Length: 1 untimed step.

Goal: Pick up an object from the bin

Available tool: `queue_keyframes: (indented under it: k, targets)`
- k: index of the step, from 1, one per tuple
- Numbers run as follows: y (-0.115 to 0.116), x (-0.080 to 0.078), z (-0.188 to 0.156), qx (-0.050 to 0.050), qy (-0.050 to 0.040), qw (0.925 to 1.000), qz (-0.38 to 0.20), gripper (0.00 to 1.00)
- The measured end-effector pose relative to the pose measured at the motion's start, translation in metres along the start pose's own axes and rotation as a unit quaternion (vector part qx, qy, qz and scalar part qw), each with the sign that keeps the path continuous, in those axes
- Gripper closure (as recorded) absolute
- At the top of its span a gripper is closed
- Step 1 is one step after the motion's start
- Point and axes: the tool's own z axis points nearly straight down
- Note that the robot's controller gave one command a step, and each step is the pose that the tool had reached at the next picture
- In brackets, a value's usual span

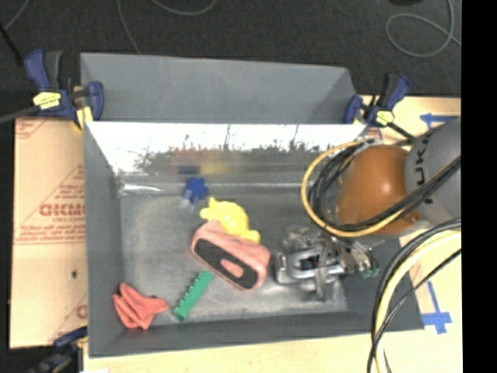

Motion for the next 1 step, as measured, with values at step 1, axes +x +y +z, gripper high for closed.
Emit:
queue_keyframes:
  k: [1]
  targets:
    - [-0.0017,0.0039,0.0105,-0.005,-0.0022,0.9997,0.022,1.0]
